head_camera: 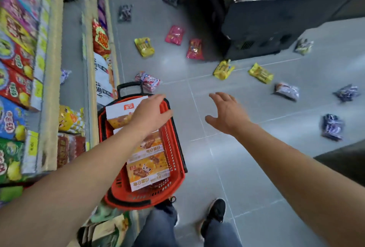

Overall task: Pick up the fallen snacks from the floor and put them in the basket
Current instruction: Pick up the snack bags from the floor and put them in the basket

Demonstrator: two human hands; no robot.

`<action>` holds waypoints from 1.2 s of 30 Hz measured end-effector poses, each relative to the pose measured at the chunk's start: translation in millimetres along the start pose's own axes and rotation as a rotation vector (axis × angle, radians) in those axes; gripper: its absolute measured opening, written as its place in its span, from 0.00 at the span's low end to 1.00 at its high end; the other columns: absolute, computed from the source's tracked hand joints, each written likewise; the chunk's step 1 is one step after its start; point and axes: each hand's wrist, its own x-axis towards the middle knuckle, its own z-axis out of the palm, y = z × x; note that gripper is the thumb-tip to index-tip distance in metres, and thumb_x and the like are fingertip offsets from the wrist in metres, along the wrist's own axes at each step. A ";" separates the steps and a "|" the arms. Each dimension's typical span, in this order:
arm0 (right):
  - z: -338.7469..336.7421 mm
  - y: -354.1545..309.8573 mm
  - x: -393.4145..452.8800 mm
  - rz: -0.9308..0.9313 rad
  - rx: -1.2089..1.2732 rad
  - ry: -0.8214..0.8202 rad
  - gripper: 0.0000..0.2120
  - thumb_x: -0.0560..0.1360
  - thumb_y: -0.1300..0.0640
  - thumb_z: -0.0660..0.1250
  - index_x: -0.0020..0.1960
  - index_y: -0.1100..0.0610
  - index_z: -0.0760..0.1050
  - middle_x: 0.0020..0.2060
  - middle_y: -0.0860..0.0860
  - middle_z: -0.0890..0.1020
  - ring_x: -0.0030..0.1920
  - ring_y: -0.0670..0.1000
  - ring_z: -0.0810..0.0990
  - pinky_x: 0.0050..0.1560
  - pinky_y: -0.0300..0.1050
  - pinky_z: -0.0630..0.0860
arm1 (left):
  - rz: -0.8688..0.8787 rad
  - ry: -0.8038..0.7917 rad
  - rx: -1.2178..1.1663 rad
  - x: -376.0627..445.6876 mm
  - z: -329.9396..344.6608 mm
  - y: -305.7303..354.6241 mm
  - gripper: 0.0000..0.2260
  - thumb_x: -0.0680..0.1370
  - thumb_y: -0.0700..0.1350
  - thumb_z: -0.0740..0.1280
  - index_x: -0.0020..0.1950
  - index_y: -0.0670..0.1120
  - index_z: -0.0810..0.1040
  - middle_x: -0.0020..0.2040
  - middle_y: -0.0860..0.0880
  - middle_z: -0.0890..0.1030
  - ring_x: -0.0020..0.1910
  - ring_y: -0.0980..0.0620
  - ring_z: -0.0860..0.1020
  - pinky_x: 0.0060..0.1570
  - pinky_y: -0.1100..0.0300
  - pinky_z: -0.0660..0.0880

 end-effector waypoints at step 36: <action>-134.6 525.8 -132.7 0.485 0.285 0.292 0.33 0.75 0.45 0.69 0.75 0.54 0.65 0.72 0.54 0.70 0.71 0.59 0.68 0.68 0.51 0.68 | 0.444 -0.058 0.077 96.4 187.7 542.1 0.30 0.76 0.55 0.69 0.76 0.50 0.66 0.74 0.48 0.70 0.73 0.48 0.67 0.69 0.57 0.64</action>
